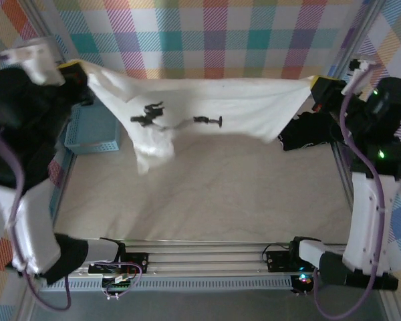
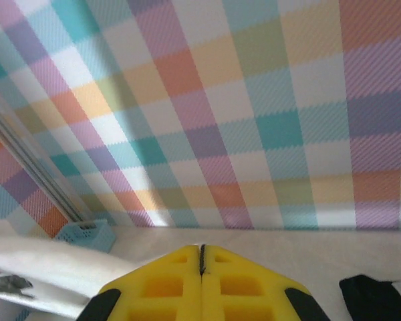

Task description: Fold the inside-out t-shirt

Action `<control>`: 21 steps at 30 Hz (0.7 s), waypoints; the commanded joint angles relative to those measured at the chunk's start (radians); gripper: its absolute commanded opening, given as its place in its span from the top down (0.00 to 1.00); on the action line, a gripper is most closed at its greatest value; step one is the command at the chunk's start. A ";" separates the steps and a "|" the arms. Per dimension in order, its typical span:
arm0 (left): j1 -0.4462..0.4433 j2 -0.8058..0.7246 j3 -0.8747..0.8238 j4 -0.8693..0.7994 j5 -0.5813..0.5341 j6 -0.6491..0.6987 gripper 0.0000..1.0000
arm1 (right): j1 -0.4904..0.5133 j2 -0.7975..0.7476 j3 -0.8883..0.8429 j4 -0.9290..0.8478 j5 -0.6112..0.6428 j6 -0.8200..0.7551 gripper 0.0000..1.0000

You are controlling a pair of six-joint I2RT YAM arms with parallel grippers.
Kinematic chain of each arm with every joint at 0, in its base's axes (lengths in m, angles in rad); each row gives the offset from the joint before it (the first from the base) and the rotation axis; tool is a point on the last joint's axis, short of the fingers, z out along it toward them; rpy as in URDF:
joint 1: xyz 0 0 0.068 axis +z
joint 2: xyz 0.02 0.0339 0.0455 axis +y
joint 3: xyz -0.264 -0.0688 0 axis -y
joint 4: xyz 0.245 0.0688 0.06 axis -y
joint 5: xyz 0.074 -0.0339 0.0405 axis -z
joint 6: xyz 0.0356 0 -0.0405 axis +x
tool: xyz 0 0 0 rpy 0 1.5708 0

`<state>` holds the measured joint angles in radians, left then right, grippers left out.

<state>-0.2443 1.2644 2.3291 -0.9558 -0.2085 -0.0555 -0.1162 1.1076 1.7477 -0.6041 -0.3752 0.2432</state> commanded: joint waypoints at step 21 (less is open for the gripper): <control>0.008 0.062 0.090 0.080 -0.090 0.097 1.00 | 0.003 -0.037 0.147 -0.065 0.095 -0.106 1.00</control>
<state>-0.2443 1.2091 2.4260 -0.9287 -0.2581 -0.0044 -0.1162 0.9855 1.9293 -0.7353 -0.3126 0.1631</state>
